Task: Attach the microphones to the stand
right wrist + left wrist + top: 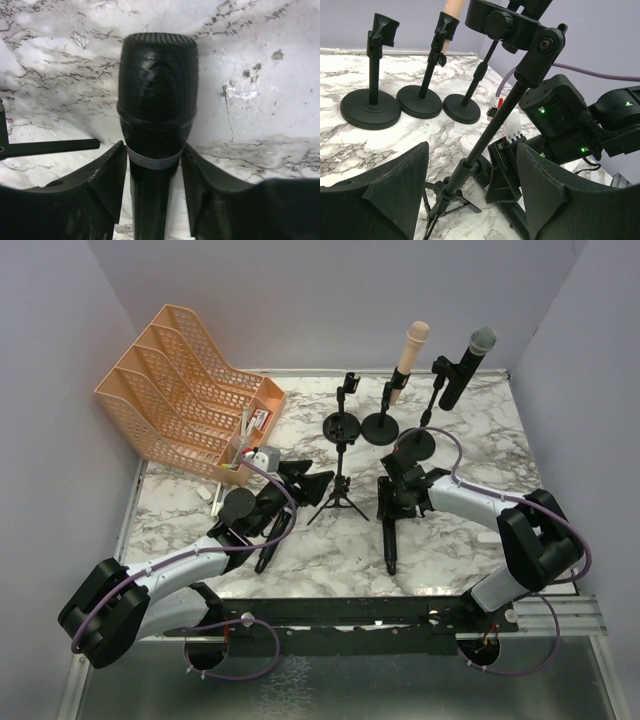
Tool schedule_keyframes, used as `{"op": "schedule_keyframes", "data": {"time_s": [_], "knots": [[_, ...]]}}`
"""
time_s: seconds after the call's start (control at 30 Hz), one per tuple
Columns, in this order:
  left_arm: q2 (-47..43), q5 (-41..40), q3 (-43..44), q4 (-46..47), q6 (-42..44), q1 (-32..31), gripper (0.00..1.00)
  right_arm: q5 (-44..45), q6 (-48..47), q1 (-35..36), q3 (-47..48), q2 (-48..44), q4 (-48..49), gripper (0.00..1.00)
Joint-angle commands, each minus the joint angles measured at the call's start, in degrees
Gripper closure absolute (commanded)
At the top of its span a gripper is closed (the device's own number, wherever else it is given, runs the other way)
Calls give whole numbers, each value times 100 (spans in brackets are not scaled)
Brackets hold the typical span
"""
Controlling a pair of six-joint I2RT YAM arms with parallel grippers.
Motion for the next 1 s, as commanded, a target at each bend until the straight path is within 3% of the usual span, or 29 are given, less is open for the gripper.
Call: {"op": "schedule_keyframes", "data": {"time_s": [0.0, 0.13, 0.23, 0.4, 0.63, 0.77, 0.97], "knots": [[-238, -337, -39, -265, -194, -34, 29, 11, -106, 88, 307, 306, -290, 56], [-393, -526, -86, -340, -214, -34, 28, 359, -63, 154, 513, 321, -343, 78], [-510, -726, -112, -433, -258, -35, 28, 813, -81, 251, 729, -32, -283, 87], [-721, -967, -115, -641, -356, -34, 28, 1272, -438, 295, 1230, -1070, 221, 89], [-1029, -974, -33, -1065, -399, -34, 26, 1291, -1454, 303, 2141, -1842, 1754, 93], [-1156, -977, 11, -1293, -255, -34, 25, 621, -2029, 304, 2715, -1808, 2835, 93], [-1161, -971, 50, -1431, -84, -34, 24, -601, -2250, 319, 3870, -1196, 3297, 94]]}}
